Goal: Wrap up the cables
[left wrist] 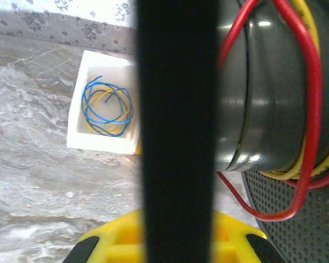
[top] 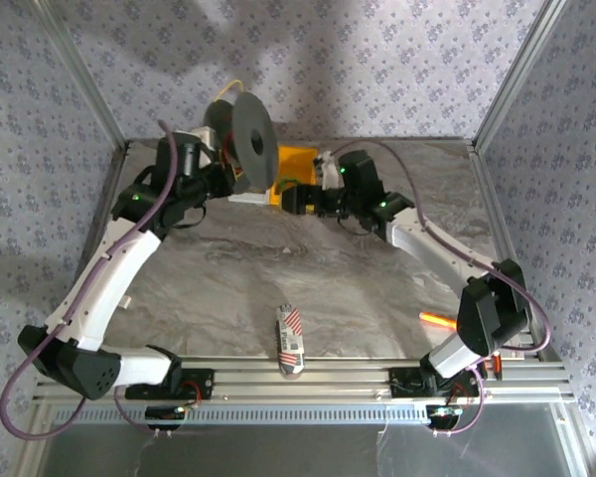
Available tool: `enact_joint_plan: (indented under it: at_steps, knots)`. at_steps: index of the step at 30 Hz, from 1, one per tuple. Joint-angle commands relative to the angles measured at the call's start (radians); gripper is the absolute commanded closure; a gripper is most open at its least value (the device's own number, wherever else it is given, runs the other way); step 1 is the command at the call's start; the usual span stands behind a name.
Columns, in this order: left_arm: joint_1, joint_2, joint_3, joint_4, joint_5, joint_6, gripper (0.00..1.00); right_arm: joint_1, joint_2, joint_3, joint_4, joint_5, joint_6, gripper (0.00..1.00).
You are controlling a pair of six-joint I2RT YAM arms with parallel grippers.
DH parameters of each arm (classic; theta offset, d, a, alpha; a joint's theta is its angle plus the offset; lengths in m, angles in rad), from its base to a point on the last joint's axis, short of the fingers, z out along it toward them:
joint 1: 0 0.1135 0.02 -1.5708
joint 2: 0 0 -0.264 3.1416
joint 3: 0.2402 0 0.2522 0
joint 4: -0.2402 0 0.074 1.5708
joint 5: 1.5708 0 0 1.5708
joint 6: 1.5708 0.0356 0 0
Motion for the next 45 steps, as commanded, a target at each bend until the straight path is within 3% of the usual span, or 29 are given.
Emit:
enact_joint_plan:
  at_steps: [1,10,17,31,45]
  knots:
    - [-0.059,0.023,0.021,0.041,-0.248,0.138,1.00,-0.040,-0.059,0.139,-0.051,-0.069,0.050,0.05]
    - [-0.212,0.173,0.042,0.011,-0.544,0.278,1.00,-0.102,-0.071,0.248,0.000,-0.057,0.302,0.05]
    - [-0.286,0.281,0.098,-0.003,-0.729,0.338,1.00,-0.093,-0.042,0.243,0.012,-0.022,0.425,0.16]
    - [-0.334,0.360,0.170,-0.021,-0.839,0.405,1.00,-0.081,-0.038,0.149,-0.006,0.097,0.483,0.28]
    - [-0.356,0.374,0.151,-0.014,-0.861,0.432,1.00,-0.105,-0.015,0.139,0.049,0.094,0.537,0.43]
